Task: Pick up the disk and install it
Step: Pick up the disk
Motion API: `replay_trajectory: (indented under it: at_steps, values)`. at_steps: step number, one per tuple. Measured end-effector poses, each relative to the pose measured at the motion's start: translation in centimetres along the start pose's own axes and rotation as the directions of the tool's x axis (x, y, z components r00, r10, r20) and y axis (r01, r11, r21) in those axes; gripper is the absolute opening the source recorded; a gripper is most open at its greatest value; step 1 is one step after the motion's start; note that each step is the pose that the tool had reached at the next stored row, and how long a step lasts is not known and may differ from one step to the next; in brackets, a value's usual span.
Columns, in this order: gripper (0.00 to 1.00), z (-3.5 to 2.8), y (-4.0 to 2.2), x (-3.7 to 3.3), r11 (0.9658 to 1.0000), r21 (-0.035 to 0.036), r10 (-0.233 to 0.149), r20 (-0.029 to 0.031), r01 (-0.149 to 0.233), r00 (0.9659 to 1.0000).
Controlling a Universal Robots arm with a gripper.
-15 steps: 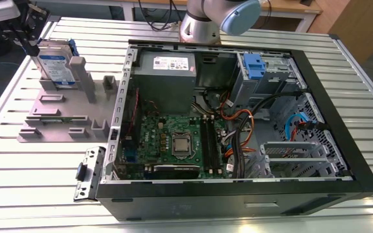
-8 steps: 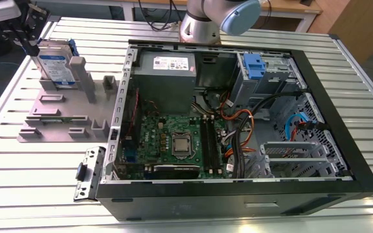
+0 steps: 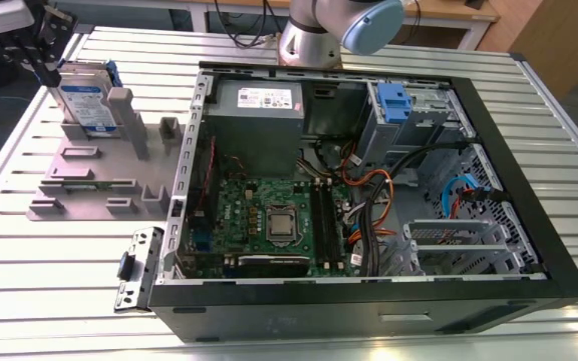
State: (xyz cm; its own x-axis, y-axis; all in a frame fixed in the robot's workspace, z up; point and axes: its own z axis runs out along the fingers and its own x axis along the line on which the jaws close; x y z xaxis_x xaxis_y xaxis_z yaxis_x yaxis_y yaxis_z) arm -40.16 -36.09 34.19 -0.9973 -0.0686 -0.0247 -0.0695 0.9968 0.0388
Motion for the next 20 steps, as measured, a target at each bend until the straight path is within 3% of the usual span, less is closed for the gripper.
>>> replay_trajectory:
  at_steps: [20]
  values:
    - [0.10,0.00,0.00,0.00,0.9992,-0.0010,-0.040,-0.0015,0.040,0.9992]
